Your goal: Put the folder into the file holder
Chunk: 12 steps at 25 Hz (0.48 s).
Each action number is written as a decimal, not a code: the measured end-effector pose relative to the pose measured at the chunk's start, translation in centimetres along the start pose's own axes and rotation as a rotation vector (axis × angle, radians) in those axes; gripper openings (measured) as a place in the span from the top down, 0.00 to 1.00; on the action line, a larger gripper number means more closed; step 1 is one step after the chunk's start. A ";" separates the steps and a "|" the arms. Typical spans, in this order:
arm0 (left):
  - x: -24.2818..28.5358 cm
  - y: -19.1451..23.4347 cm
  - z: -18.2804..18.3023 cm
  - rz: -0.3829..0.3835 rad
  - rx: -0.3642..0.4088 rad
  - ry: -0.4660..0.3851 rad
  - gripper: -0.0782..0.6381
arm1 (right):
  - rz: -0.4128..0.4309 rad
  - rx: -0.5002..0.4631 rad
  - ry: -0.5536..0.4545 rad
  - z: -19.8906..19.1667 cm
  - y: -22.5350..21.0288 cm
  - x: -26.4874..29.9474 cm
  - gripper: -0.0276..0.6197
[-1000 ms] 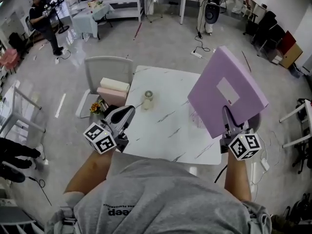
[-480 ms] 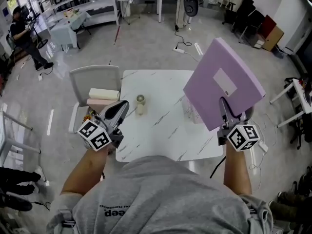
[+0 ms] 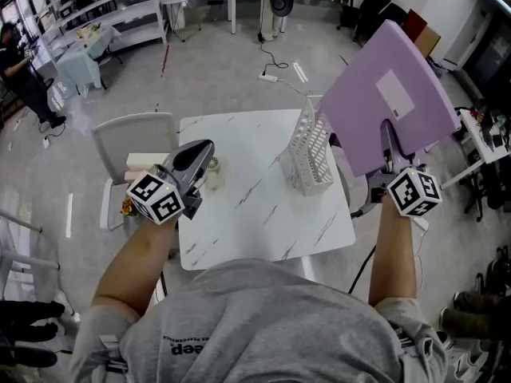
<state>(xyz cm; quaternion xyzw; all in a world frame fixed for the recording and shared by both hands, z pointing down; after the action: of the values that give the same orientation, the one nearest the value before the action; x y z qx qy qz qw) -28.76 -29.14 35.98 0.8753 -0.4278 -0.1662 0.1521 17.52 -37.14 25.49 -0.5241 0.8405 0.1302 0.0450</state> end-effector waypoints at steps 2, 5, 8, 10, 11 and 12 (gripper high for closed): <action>1.6 0.5 -0.1 -0.008 -0.015 -0.007 0.81 | -0.014 -0.011 -0.005 -0.2 -0.7 0.9 0.76; 3.7 1.2 -0.6 -0.003 -0.048 -0.020 0.81 | -0.025 -0.013 0.001 -1.8 -1.5 2.7 0.76; 5.5 1.7 -1.5 -0.006 -0.056 -0.010 0.81 | -0.031 -0.001 0.023 -4.0 -2.0 4.4 0.76; 6.1 1.8 -2.3 -0.009 -0.055 0.006 0.81 | -0.032 0.004 0.041 -5.4 -2.0 5.1 0.76; 6.3 1.9 -2.7 -0.010 -0.056 0.014 0.81 | -0.033 0.003 0.051 -6.1 -1.9 5.3 0.76; 6.5 2.0 -3.1 -0.010 -0.059 0.020 0.81 | -0.033 0.000 0.059 -6.8 -1.8 5.5 0.76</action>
<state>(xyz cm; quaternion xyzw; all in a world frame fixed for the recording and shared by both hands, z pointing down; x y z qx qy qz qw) -25.05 -35.14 38.52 0.8742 -0.4168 -0.1708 0.1814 17.11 -44.50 30.55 -0.5413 0.8328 0.1138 0.0223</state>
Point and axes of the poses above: the fingertips, and each gripper's own axes: x forward along the fingers, y to its left, z out of its top, the point moved 8 cm from there along -x, backward along the fingers, and after that the axes turned 14 degrees about -x, right-handed, at the moved point
